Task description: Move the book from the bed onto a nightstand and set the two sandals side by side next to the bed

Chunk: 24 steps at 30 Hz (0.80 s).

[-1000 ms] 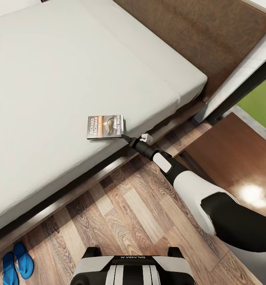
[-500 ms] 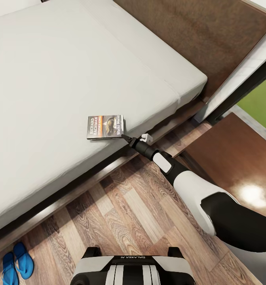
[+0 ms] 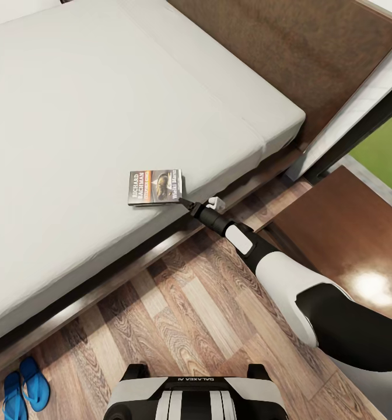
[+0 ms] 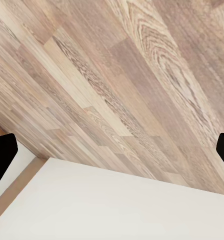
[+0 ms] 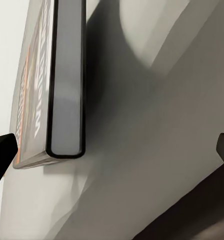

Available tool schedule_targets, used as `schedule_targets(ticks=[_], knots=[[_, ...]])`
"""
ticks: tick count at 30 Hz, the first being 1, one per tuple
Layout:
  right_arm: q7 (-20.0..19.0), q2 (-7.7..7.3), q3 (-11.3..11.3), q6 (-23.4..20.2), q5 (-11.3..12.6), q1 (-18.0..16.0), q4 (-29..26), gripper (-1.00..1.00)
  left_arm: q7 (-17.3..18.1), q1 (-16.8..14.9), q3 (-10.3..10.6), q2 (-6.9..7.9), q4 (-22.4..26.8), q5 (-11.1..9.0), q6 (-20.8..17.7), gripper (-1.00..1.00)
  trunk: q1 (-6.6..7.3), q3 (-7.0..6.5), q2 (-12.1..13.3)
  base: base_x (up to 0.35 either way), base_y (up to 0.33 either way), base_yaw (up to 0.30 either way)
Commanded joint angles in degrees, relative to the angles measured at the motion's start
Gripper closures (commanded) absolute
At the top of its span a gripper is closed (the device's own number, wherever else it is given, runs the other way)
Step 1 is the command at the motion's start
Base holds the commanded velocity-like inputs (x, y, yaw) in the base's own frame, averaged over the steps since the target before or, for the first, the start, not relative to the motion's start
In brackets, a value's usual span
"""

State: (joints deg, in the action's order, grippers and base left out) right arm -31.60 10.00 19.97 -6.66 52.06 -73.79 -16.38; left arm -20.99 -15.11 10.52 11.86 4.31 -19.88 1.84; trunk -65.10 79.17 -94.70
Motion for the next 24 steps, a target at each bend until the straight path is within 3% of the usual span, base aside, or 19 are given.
schedule_targets(ticks=[1, 24], knots=[[-0.12, 0.00, 0.07, -0.31, 0.48, -0.03, 0.03, -1.00, -0.15, -0.01, 0.50, 0.01, 0.00, -0.61, 0.18, -1.00, 0.00, 0.02, -0.01, 0.000, 0.000, 0.000], [-0.12, 0.00, 0.07, -0.37, 0.50, -0.03, 0.05, -1.00, -0.12, -0.01, 0.53, 0.04, 0.00, -0.61, 0.18, -1.00, 0.00, 0.02, -0.01, 0.000, 0.000, 0.000]])
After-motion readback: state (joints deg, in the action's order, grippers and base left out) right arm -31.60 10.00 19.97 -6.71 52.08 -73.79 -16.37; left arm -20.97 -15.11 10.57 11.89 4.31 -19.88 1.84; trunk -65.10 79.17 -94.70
